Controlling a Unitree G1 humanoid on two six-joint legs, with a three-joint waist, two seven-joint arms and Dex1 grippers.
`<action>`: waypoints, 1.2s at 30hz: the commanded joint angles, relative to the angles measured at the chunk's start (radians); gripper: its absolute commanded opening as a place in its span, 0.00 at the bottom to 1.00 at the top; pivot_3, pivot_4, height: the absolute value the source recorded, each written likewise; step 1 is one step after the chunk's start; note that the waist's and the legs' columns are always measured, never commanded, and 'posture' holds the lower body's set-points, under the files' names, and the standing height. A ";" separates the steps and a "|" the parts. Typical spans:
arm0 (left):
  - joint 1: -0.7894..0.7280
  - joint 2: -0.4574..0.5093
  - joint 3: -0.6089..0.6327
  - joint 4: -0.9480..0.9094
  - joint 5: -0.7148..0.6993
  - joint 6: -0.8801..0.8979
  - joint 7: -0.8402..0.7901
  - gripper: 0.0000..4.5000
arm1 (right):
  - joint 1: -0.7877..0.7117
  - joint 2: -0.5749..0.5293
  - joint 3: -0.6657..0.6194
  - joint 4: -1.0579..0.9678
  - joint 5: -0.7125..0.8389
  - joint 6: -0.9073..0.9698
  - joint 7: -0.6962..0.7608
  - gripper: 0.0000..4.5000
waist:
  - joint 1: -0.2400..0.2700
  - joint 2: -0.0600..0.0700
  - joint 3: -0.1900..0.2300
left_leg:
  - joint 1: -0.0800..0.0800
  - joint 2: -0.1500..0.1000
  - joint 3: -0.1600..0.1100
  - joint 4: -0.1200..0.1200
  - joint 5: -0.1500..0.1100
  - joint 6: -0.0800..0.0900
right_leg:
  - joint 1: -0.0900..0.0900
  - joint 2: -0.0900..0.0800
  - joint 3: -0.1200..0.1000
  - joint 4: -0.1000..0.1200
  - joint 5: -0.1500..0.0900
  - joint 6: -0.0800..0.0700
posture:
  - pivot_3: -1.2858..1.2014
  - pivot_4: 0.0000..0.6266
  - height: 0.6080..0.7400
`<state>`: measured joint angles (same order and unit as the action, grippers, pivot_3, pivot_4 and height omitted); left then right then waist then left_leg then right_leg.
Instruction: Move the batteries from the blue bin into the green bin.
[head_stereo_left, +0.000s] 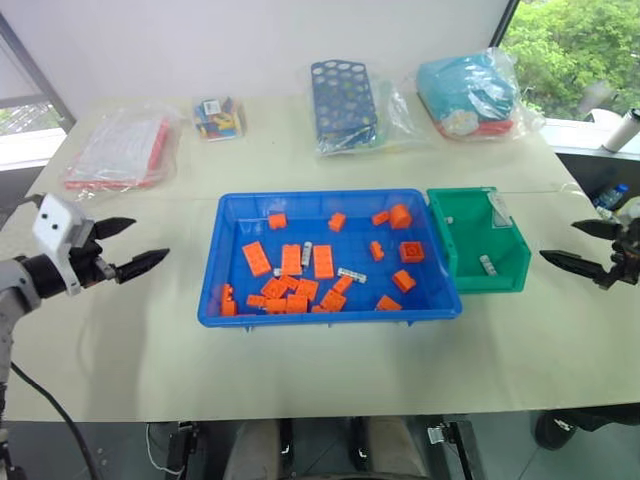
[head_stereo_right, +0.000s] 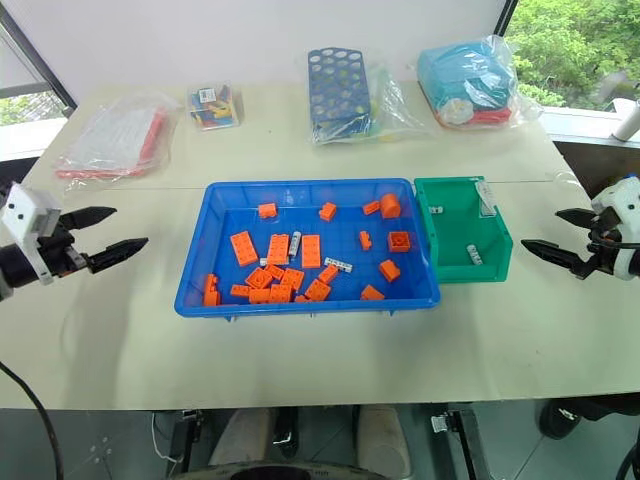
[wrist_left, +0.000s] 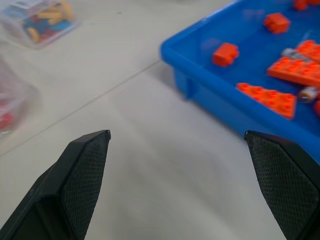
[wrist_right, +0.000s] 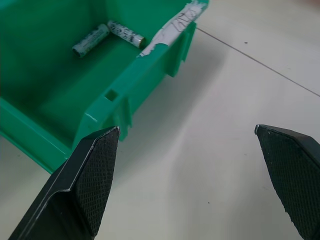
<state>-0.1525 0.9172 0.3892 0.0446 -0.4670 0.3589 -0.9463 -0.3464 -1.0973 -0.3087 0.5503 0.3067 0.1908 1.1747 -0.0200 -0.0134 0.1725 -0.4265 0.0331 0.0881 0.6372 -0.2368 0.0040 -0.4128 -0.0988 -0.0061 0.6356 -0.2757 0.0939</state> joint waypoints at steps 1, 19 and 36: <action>0.004 -0.001 0.031 -0.060 -0.010 -0.009 0.010 1.00 | -0.023 -0.006 -0.008 -0.027 0.004 -0.005 -0.004 0.99 | 0.000 0.000 0.000 | 0.000 0.000 0.000 -0.001 0.000 0.000 | 0.000 0.000 0.000 -0.001 0.000 0.000 | 0.52 0.24 0.98; 0.033 -0.010 0.027 -0.155 -0.044 0.069 0.015 1.00 | -0.075 -0.011 0.010 -0.030 -0.020 0.027 -0.047 0.99 | 0.000 0.000 0.000 | 0.001 -0.001 0.002 -0.005 0.003 0.002 | 0.000 0.001 -0.001 -0.003 0.001 0.000 | 0.52 0.24 0.98; 0.058 0.076 -0.009 -0.430 -0.223 0.249 -0.129 1.00 | -0.379 0.325 0.359 -0.612 0.037 0.228 -0.093 0.99 | 0.000 0.000 0.000 | 0.001 0.000 0.002 0.000 0.003 0.002 | 0.001 0.005 -0.002 0.000 0.002 0.002 | 0.52 0.24 0.98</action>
<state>-0.0925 0.9763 0.3754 -0.3465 -0.6696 0.6070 -1.0533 -0.6864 -0.7915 0.0192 -0.0098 0.3675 0.4313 1.1129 -0.0203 -0.0132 0.1726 -0.4260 0.0332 0.0900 0.6380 -0.2335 0.0063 -0.4120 -0.0926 -0.0085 0.6364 -0.2734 0.0966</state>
